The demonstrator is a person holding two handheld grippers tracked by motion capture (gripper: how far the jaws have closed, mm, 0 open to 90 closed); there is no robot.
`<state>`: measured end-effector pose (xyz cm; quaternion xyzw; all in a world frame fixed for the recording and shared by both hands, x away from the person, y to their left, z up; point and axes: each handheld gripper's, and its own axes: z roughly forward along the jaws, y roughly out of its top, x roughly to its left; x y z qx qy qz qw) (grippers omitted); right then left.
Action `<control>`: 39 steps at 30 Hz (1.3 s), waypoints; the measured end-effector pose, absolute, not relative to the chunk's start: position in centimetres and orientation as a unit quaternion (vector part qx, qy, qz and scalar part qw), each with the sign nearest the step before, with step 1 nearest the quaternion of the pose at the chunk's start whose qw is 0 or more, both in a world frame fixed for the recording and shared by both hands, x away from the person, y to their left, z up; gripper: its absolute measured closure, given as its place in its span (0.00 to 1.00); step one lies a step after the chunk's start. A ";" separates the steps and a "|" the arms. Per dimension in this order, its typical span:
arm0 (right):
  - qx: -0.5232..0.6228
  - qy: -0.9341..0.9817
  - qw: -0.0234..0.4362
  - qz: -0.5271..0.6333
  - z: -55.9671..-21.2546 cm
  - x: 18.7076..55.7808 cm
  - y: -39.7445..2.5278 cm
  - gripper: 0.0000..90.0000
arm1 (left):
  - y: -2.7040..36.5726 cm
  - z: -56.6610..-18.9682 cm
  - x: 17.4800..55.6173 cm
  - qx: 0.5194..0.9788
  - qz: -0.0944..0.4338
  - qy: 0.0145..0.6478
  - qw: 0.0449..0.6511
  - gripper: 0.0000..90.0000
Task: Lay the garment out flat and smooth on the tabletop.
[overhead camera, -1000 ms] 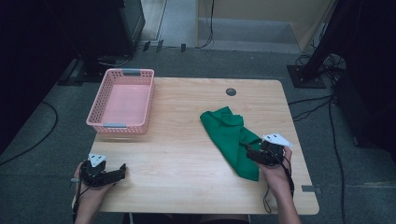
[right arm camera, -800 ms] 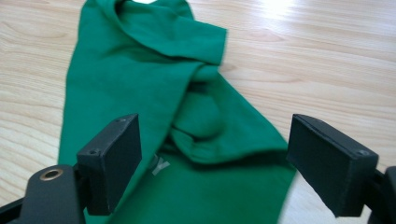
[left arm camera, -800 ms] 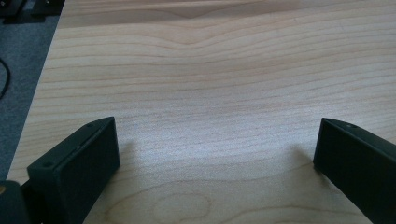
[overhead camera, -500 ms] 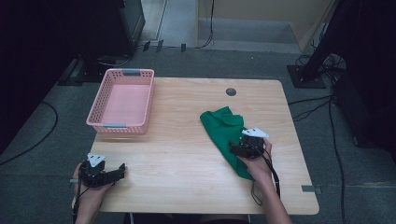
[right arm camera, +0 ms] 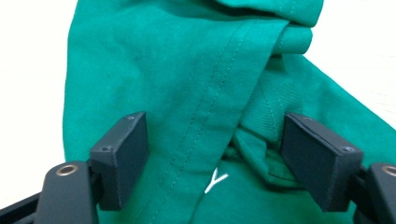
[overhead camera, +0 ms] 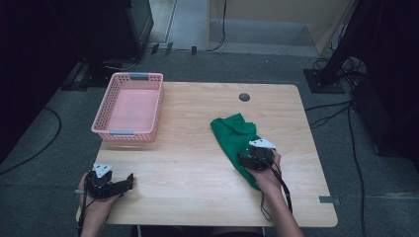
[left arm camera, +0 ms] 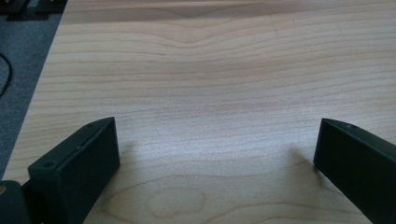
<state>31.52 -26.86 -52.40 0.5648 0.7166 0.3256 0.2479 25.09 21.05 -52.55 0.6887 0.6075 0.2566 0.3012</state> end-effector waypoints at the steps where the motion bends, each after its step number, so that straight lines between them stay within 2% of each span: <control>1: 0.565 0.716 0.248 0.326 -52.4 31.4 -26.7 0.28 | 21.0 -52.6 25.1 0.689 0.257 0.608 0.301 0.01; 7: 0.558 0.719 0.241 0.337 -51.6 31.2 -27.0 0.28 | 21.1 -52.5 25.1 0.688 0.255 0.608 0.302 0.01; 15: 0.554 0.690 0.263 0.385 -48.9 32.4 -28.1 0.52 | 21.1 -52.5 25.1 0.689 0.254 0.607 0.304 0.01; 17: 0.559 0.691 0.263 0.376 -48.9 33.3 -28.0 0.56 | 21.2 -52.5 25.1 0.688 0.253 0.607 0.306 0.01; 20: 0.590 0.667 0.262 0.371 -49.0 34.6 -28.2 0.56 | 21.2 -52.5 25.1 0.688 0.252 0.607 0.308 0.01; 23: 0.614 0.643 0.248 0.385 -48.9 35.7 -28.8 0.55 | 21.2 -52.5 25.1 0.689 0.252 0.607 0.307 0.01; 26: 0.635 0.635 0.195 0.394 -49.1 37.1 -29.3 0.55 | 21.2 -52.5 25.1 0.689 0.252 0.606 0.307 0.01; 28: 0.638 0.634 0.190 0.393 -49.1 37.5 -29.2 0.64 | 21.2 -52.5 25.1 0.689 0.251 0.606 0.308 0.01; 30: 0.637 0.642 0.203 0.376 -49.2 37.7 -29.0 0.80 | 21.2 -52.5 25.1 0.689 0.250 0.606 0.309 0.01; 32: 0.634 0.642 0.194 0.384 -49.1 37.6 -29.0 0.92 | 21.2 -52.5 25.1 0.689 0.250 0.606 0.309 0.01; 34: 0.614 0.654 0.208 0.390 -48.8 37.1 -28.7 0.96 | 21.2 -52.5 25.1 0.689 0.251 0.606 0.308 0.01; 39: 0.555 0.677 0.240 0.420 -46.7 34.6 -25.2 0.97 | 21.1 -52.5 25.1 0.690 0.253 0.605 0.306 0.01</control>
